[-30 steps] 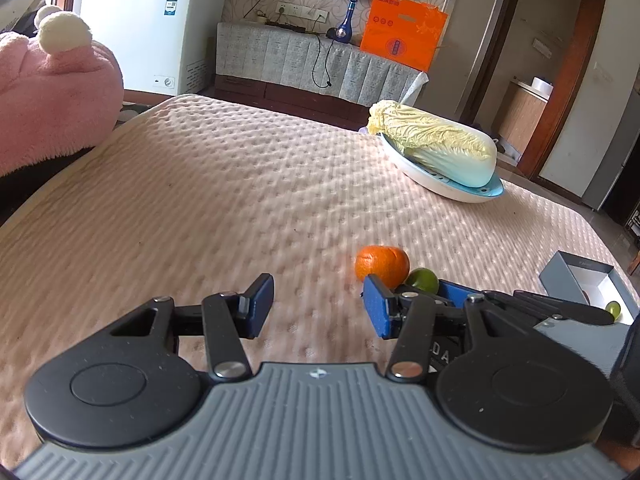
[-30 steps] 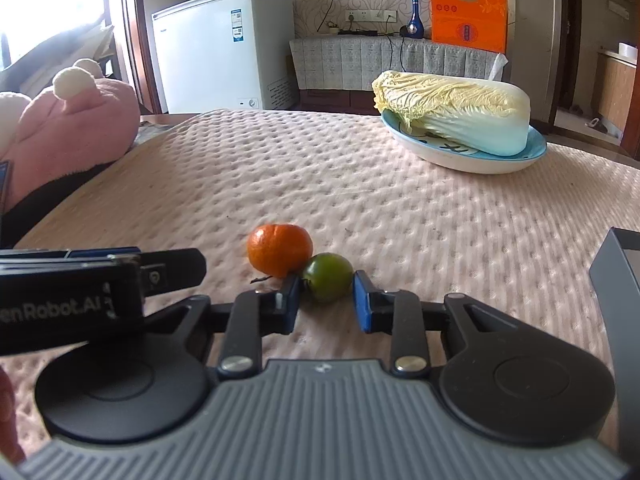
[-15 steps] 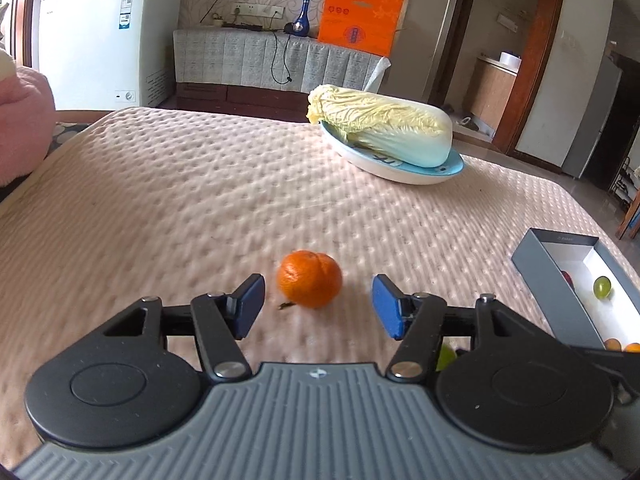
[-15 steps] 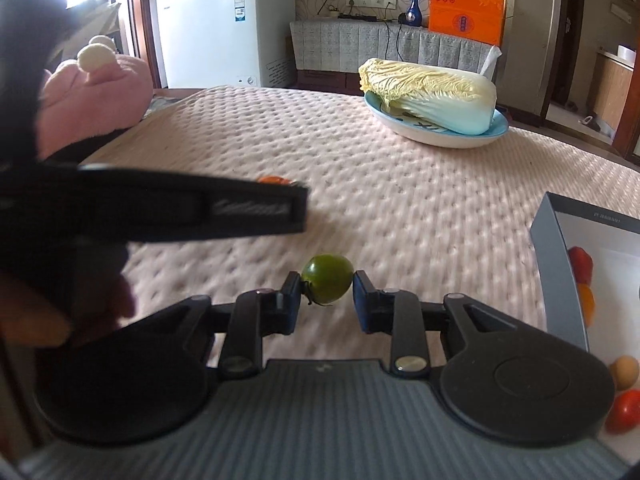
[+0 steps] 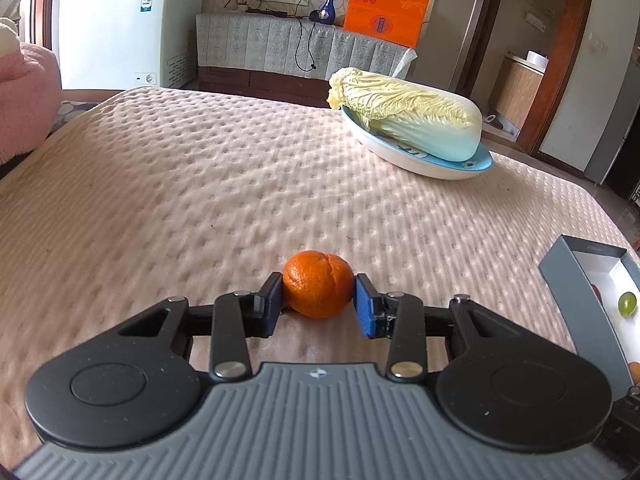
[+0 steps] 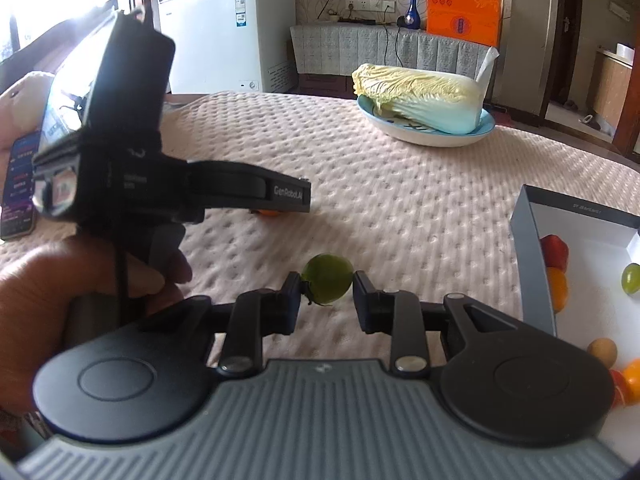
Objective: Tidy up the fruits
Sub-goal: 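Carry the held tangerine and lime over the white box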
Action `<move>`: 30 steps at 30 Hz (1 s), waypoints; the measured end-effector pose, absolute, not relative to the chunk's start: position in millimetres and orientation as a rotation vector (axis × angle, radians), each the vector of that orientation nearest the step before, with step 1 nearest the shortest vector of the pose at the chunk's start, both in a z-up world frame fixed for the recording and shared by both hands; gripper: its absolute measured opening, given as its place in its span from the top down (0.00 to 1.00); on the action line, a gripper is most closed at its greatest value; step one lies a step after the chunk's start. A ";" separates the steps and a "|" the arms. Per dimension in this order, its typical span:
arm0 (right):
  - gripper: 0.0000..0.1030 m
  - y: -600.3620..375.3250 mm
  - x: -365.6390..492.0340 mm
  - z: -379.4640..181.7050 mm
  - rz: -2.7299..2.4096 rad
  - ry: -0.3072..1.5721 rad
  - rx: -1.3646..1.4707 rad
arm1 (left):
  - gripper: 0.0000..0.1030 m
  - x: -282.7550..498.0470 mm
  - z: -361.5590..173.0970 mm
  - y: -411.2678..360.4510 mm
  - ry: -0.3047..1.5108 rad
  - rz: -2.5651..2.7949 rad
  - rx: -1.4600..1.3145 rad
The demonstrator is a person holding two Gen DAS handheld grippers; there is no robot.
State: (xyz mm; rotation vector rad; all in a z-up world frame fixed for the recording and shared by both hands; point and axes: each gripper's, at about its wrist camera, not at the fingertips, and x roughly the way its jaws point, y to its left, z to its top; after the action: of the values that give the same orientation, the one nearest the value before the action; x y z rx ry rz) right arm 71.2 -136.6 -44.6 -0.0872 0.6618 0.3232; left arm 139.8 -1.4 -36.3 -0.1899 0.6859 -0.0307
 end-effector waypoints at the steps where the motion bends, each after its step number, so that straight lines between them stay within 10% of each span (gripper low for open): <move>1: 0.70 -137.4 69.0 -43.0 0.322 0.660 -0.083 | 0.59 137.5 -36.1 -1.2 0.686 -0.031 -0.191; 30: 0.69 -173.4 -36.8 -10.3 0.319 0.627 0.020 | 0.60 -38.9 25.2 -16.4 0.633 -0.051 -0.148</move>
State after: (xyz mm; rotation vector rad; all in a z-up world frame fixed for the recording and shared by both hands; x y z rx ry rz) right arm -36.8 -173.4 -10.3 0.0201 0.6266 0.3193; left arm -38.9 -16.4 25.2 -0.1476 0.6328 -0.0512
